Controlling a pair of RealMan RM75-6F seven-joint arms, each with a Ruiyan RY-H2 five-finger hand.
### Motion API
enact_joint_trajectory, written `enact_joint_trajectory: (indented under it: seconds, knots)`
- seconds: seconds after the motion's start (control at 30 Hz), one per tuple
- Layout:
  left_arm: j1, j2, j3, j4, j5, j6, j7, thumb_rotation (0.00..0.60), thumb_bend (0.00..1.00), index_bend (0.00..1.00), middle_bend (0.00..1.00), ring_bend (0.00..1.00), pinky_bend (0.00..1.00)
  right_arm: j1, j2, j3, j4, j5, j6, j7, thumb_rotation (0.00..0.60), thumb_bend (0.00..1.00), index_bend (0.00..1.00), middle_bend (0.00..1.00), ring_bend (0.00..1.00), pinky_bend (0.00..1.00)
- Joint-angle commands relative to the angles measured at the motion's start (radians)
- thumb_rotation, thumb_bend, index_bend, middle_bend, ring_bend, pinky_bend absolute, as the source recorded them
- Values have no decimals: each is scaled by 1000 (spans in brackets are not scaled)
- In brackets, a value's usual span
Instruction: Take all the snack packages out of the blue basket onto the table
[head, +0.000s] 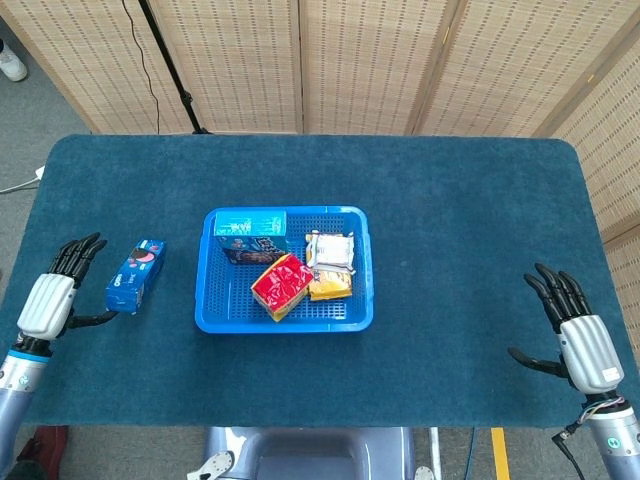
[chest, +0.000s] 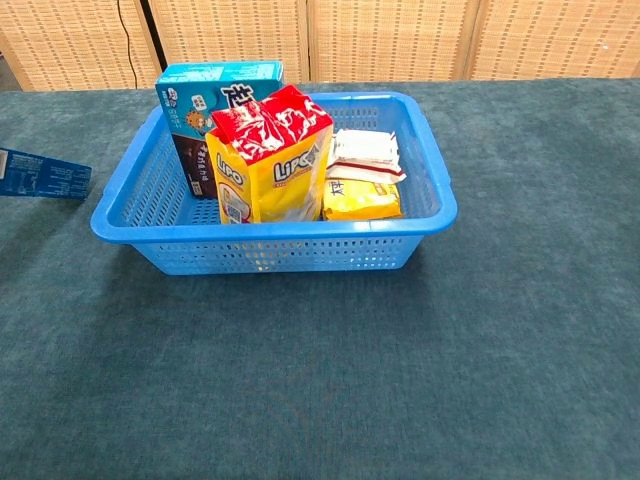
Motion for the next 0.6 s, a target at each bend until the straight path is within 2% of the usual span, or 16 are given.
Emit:
enact_joint_trajectory:
  seconds: [0.03,0.13,0.27,0.33,0.47,0.6]
  knots:
    - [-1,59,-4,-113,39,111,27,600,0,0,0,0,0,0,0,0,0,-1,1,0,600,0,4,0,0,0]
    - [-29,109,-30,-207,28,84,79,600,0,0,0,0,0,-1,1,-2,0,-3,2,0,600,0,4,0,0,0]
    - [-63,212,-15,-367,43,3,112,600,0,0,0,0,0,-3,2,2,1,5,4,0,600,0,4,0,0,0]
    - [-74,239,-28,-419,26,-18,168,600,0,0,0,0,0,-2,1,4,2,9,1,-1,600,0,4,0,0,0]
    - [-127,268,-76,-518,-40,-100,276,600,0,0,0,0,0,4,-5,2,8,16,-18,-11,600,0,4,0,0,0]
    - [-230,265,-144,-566,-164,-259,394,600,0,0,0,0,0,12,-12,4,16,28,-40,-25,600,0,1,0,0,0]
